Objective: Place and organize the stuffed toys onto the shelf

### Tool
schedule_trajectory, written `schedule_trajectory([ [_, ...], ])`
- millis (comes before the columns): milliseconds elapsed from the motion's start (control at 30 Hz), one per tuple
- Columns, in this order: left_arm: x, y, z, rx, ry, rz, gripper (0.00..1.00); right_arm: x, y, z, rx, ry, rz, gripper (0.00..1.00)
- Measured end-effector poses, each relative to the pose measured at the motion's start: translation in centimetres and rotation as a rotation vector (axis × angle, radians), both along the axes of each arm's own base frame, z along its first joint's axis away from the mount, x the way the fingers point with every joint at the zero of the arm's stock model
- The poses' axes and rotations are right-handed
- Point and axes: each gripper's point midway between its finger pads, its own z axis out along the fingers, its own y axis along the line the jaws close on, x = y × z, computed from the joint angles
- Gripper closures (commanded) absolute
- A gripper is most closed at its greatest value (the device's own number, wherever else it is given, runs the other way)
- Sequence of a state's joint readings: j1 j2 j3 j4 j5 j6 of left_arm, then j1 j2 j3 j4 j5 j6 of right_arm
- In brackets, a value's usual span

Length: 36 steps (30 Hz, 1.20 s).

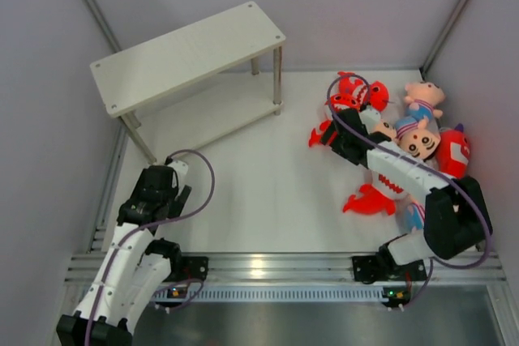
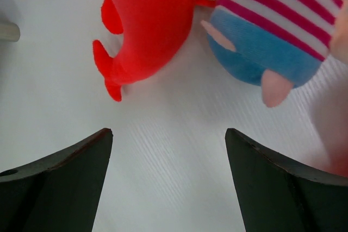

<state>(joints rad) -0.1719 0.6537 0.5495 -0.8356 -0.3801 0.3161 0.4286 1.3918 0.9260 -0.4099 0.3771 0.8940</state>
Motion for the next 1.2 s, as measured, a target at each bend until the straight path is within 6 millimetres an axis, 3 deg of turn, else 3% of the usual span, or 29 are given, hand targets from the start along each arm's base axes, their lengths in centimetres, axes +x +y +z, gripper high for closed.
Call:
schedule_trajectory([
  [200, 0.5, -0.2, 0.0, -0.003, 0.005, -0.003, 0.02, 4.9, 3.5, -1.5, -0.003, -0.009, -0.052, 0.14],
  [367, 1.0, -0.5, 0.5, -0.017, -0.008, -0.011, 0.02, 6.6, 3.1, -4.7, -0.036, 0.028, -0.177, 0.14],
  [467, 1.1, -0.5, 0.4, -0.02, -0.006, -0.013, 0.02, 7.4, 2.9, -6.4, -0.057, 0.052, -0.231, 0.21],
  [567, 1.1, -0.6, 0.3, -0.021, -0.001, -0.014, 0.02, 7.6, 2.9, -7.5, -0.067, 0.065, -0.254, 0.57],
  [600, 1.1, -0.6, 0.3, -0.02, 0.001, -0.014, 0.02, 7.7, 2.8, -7.7, -0.068, 0.065, -0.256, 0.77],
  [633, 1.1, -0.6, 0.3, -0.021, 0.001, -0.015, 0.02, 7.7, 2.7, -7.7, -0.071, 0.065, -0.258, 0.87],
  [700, 1.1, -0.6, 0.3, -0.022, 0.002, -0.016, 0.02, 8.0, 2.5, -7.6, -0.066, 0.052, -0.264, 1.0],
  [767, 1.1, -0.6, 0.3, -0.022, 0.003, -0.016, 0.02, 8.2, 2.4, -7.6, -0.065, 0.03, -0.247, 1.0],
  [867, 1.1, -0.7, 0.2, -0.023, 0.004, -0.017, 0.02, 7.6, 2.6, -7.4, -0.103, 0.021, -0.113, 1.0],
  [1000, 1.1, -0.7, 0.2, -0.025, 0.004, -0.018, 0.02, 6.2, 4.5, -6.3, -0.211, 0.031, 0.199, 1.0],
  [1100, 1.1, -0.7, 0.2, -0.025, 0.004, -0.018, 0.02, 3.0, 8.0, -4.7, -0.296, 0.003, 0.473, 1.0],
  [1200, 1.1, -0.7, 0.2, -0.025, 0.003, -0.018, 0.02, -1.6, 12.1, -2.7, -0.33, -0.061, 0.725, 1.0],
])
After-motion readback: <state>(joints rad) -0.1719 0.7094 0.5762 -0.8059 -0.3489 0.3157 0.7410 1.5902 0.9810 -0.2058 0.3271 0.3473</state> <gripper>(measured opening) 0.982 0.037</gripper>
